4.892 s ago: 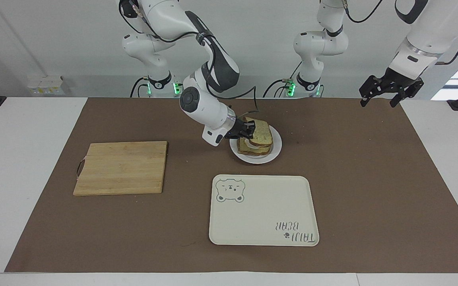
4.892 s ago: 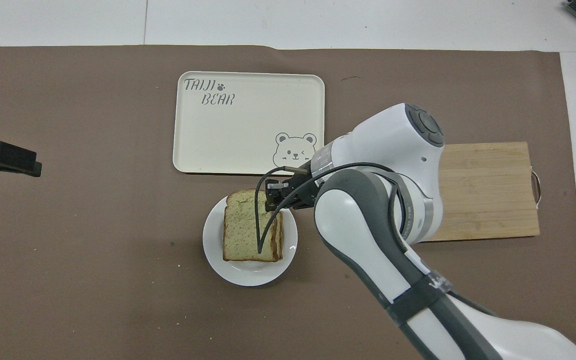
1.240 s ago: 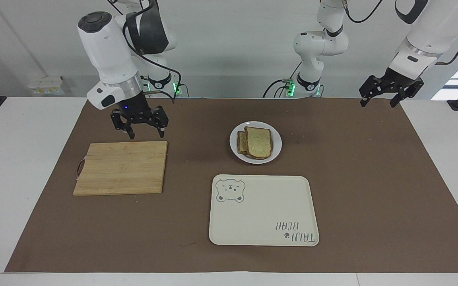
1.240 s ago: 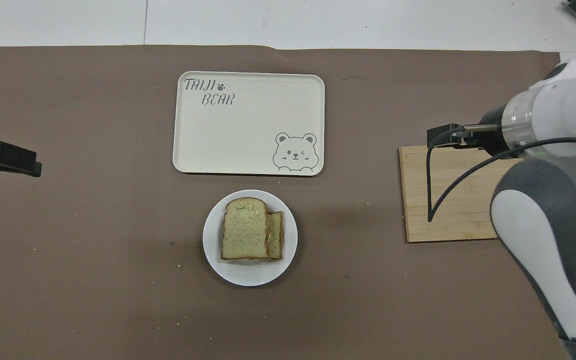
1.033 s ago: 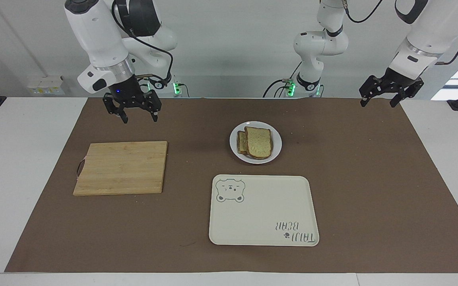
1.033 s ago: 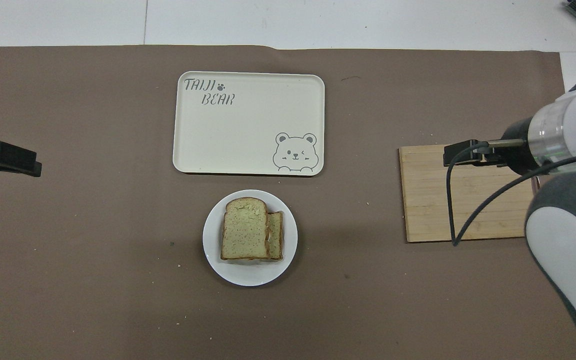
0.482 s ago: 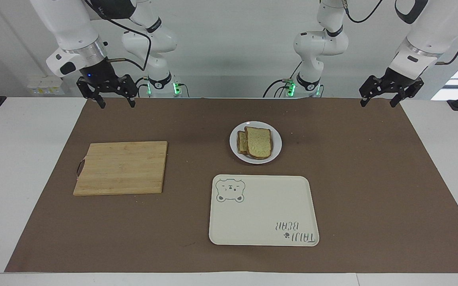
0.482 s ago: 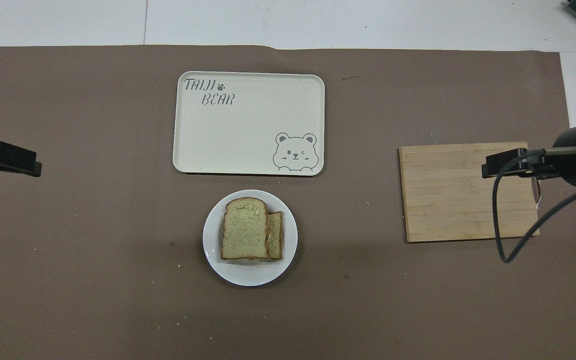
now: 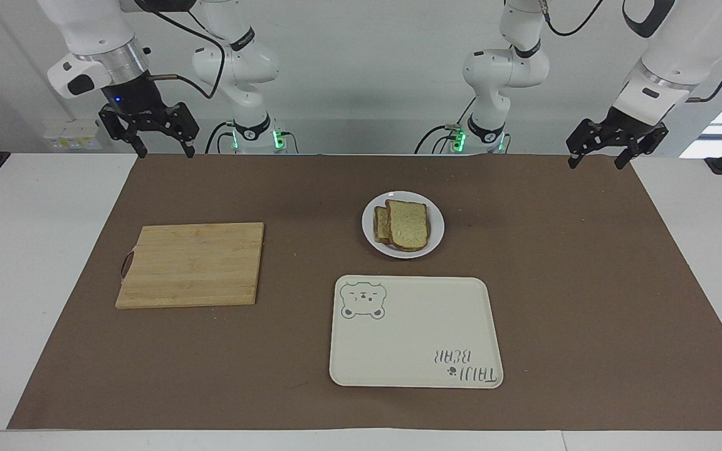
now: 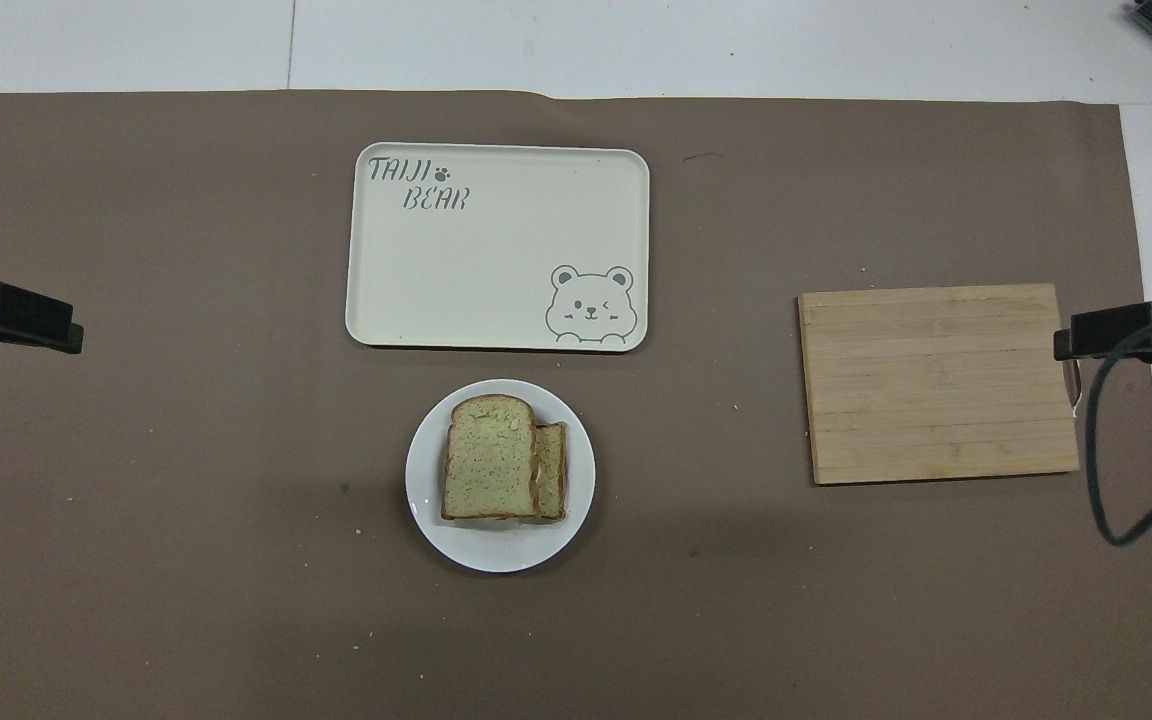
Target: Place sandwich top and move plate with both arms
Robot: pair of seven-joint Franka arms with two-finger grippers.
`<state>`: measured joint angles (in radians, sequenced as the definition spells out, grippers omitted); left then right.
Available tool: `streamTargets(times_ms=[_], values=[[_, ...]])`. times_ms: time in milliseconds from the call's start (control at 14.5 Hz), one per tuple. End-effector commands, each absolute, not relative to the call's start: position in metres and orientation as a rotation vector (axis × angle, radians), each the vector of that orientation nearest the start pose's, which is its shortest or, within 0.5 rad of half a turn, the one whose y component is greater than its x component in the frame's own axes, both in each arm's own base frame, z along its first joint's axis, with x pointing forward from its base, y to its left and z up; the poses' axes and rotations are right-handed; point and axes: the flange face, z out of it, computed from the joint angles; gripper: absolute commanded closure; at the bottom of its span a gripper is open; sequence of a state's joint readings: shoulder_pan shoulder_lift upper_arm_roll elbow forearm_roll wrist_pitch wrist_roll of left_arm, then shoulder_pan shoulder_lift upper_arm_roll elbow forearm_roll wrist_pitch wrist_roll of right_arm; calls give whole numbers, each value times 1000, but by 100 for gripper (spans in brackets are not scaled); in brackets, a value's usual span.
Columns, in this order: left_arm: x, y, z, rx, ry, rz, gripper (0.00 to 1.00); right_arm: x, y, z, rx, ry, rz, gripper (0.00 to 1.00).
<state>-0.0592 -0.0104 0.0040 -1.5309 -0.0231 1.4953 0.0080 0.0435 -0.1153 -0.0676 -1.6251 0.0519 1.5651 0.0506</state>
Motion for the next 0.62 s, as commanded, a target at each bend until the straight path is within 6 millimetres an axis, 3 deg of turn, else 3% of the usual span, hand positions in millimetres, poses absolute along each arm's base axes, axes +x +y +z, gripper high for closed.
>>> streamTargets(times_ms=[0, 344, 551], values=[[542, -31, 646, -3171, 111, 54, 0, 498, -8, 677, -3100, 74, -73, 0], [542, -31, 646, -3171, 111, 54, 0, 491, -9, 687, -3146, -52, -118, 0], [542, -31, 646, -3171, 111, 52, 0, 487, 1, 690, -3124, -71, -118, 0]])
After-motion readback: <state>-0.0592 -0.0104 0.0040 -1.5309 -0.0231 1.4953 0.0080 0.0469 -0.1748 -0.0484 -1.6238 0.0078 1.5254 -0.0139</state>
